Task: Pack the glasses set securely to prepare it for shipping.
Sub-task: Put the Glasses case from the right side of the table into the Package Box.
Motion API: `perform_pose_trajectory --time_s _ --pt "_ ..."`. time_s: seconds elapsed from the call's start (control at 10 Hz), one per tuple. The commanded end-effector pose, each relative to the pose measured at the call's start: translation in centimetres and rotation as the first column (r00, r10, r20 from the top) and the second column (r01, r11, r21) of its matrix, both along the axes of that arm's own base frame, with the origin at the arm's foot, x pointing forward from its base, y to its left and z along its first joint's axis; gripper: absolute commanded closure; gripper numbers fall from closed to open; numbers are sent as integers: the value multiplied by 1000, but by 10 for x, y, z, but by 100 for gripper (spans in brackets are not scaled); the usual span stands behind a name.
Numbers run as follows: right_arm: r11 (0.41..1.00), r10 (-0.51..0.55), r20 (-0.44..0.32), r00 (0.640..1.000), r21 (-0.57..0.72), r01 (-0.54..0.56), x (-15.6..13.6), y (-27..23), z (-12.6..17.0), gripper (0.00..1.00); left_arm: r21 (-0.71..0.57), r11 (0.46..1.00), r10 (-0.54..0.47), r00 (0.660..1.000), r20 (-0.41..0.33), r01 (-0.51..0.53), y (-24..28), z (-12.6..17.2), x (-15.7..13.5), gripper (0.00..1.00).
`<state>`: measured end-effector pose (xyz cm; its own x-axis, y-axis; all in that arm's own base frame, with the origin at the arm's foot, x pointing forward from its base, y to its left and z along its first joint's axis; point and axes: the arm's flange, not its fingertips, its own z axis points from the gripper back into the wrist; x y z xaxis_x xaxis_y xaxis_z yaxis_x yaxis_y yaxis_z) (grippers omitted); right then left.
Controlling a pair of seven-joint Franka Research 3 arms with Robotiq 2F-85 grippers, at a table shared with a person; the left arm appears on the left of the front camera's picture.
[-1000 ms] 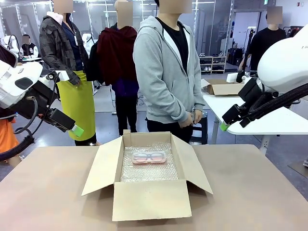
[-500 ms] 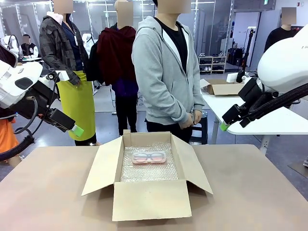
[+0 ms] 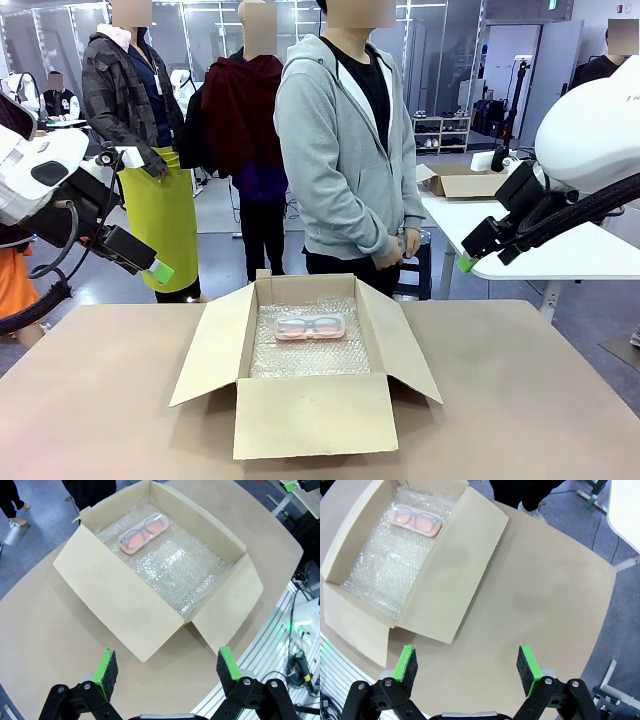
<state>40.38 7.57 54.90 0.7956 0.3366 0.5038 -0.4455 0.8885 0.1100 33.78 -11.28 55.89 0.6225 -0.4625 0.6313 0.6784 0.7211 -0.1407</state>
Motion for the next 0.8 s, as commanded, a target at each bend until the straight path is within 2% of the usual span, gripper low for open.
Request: perform_pose_trajectory --time_s 0.0,0.7 --pt "1000 -4 -13 1000 -4 4 2 2 2 0 -14 1000 -17 1000 8 17 2 0 1 0" --pt "1000 -4 -13 1000 -4 4 2 2 2 0 -14 1000 -17 1000 8 17 2 0 1 0"
